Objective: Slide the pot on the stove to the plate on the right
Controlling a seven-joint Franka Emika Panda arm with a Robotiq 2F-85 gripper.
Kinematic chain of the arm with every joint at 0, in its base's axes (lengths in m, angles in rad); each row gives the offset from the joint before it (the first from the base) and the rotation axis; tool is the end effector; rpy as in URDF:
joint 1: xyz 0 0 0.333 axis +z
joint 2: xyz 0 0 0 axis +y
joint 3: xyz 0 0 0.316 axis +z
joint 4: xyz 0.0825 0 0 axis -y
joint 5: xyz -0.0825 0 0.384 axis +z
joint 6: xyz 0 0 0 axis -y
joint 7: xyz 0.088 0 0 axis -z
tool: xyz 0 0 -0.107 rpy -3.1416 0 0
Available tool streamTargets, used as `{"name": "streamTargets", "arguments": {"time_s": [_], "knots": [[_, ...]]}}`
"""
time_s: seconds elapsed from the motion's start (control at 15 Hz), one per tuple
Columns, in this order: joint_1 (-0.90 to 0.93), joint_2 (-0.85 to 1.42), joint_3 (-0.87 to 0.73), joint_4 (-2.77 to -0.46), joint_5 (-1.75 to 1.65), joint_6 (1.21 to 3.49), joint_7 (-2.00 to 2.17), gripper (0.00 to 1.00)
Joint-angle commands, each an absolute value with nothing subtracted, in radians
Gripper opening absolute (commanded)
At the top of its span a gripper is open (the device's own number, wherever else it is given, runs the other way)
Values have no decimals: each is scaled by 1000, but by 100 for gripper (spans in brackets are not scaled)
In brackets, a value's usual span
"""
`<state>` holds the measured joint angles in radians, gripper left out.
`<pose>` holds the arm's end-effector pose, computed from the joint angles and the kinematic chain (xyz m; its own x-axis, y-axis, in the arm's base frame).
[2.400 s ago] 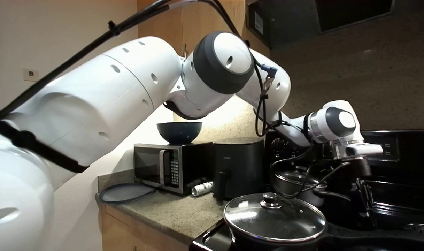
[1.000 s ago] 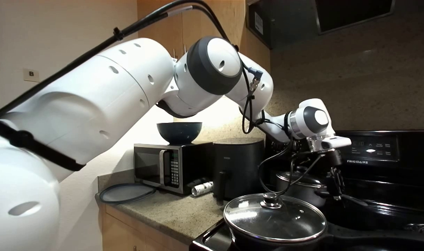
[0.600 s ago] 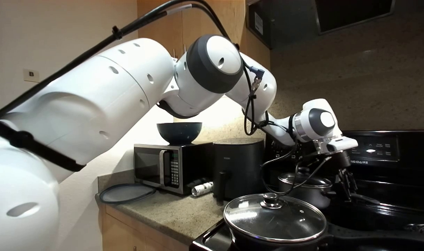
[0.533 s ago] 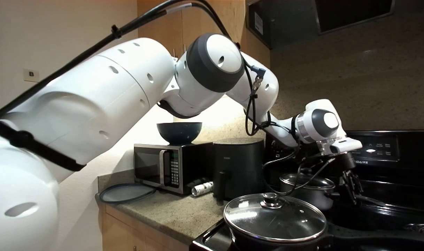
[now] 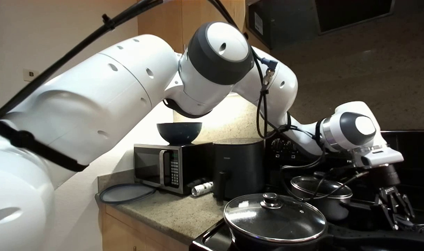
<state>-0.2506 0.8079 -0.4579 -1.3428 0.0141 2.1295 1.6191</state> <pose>0.6120 -0.4188 0.2842 -0.5662 -0.7653 0.3060 -0.8121 0.5815 -0.0486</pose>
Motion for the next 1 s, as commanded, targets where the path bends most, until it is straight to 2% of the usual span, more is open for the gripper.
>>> {"name": "streamTargets", "arguments": {"time_s": [0.0, 0.13, 0.2, 0.27, 0.53, 0.93], "knots": [[-270, 768, -468, -1407, 63, 2138, 1677, 0], [-258, 759, -485, -1428, 60, 2167, 1706, 0], [-249, 757, -495, -1437, 45, 2183, 1706, 25], [-298, 801, -450, -1354, 23, 2133, 1687, 1], [-293, 794, -455, -1363, 22, 2143, 1692, 25], [-292, 794, -455, -1364, 22, 2144, 1693, 25]]}}
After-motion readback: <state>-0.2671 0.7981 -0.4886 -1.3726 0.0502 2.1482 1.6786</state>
